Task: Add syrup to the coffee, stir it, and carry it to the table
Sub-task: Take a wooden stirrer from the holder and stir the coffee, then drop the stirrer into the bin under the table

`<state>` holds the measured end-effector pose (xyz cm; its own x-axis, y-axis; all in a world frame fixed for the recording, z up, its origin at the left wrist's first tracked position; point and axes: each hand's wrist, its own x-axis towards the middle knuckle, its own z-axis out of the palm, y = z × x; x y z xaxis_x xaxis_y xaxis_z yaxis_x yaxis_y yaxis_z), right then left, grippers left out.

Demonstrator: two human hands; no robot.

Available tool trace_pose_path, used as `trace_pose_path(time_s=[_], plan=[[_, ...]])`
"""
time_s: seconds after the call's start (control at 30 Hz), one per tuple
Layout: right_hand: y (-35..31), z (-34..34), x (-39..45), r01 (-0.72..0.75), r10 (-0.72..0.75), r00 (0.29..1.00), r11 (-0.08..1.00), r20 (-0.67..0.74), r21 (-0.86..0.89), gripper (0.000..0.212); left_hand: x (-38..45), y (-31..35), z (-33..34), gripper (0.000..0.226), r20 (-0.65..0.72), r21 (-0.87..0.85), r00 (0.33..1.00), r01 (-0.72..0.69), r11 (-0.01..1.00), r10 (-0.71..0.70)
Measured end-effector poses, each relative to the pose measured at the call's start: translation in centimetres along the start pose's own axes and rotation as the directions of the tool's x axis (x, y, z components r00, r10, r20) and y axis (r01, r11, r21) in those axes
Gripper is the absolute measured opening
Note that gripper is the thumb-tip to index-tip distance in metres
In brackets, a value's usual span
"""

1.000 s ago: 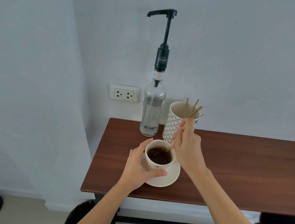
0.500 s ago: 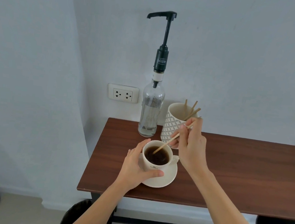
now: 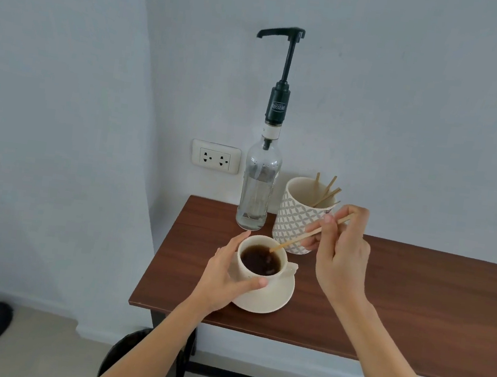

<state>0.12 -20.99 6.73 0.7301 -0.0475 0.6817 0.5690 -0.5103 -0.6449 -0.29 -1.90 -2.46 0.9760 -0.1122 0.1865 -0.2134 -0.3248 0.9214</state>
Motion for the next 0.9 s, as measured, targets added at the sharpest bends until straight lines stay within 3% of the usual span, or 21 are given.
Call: trace_pose_path(time_s=[0.13, 0.27, 0.33, 0.43, 0.5, 0.57, 0.7, 0.9], plan=[[0.4, -0.1, 0.0, -0.071, 0.07, 0.996, 0.998, -0.052, -0.001, 0.014, -0.2, -0.3, -0.1, 0.071, -0.041, -0.045, 0.999, 0.008, 0.999, -0.01], [0.2, -0.7, 0.3, -0.296, 0.311, 0.942, 0.947, -0.126, 0.129, 0.013, -0.5, -0.4, -0.2, 0.058, -0.152, -0.116, 0.988, 0.018, 0.993, -0.035], [-0.2, -1.4, 1.2, -0.399, 0.479, 0.865, 0.837, -0.149, 0.375, 0.015, -0.6, -0.6, -0.5, 0.049, -0.218, -0.161, 0.973, 0.039, 0.986, -0.074], [-1.3, -1.9, 2.0, -0.438, 0.642, 0.763, 0.595, -0.071, 0.674, 0.023, -1.2, -0.5, -2.4, 0.032, -0.345, -0.2, 0.934, 0.024, 0.979, -0.093], [-2.8, -1.0, 1.6, -0.446, 0.685, 0.728, 0.474, 0.0, 0.759, 0.021, -1.6, -0.7, -5.3, 0.03, -0.443, -0.236, 0.891, -0.005, 0.972, -0.103], [-4.8, 1.2, 0.9, -0.476, 0.706, 0.707, 0.42, 0.051, 0.773, 0.02, -2.1, -1.8, -9.3, 0.028, -0.519, -0.265, 0.846, -0.027, 0.964, -0.119], [-9.7, 8.6, -1.9, -0.519, 0.695, 0.711, 0.415, 0.108, 0.748, 0.016, -2.5, -6.6, -18.8, 0.024, -0.619, -0.236, 0.769, 0.009, 0.972, -0.158], [-15.0, 22.4, -7.7, -0.609, 0.671, 0.733, 0.577, 0.11, 0.544, 0.022, -1.4, -15.7, -30.1, 0.03, -0.66, -0.162, 0.67, 0.314, 0.935, -0.339]])
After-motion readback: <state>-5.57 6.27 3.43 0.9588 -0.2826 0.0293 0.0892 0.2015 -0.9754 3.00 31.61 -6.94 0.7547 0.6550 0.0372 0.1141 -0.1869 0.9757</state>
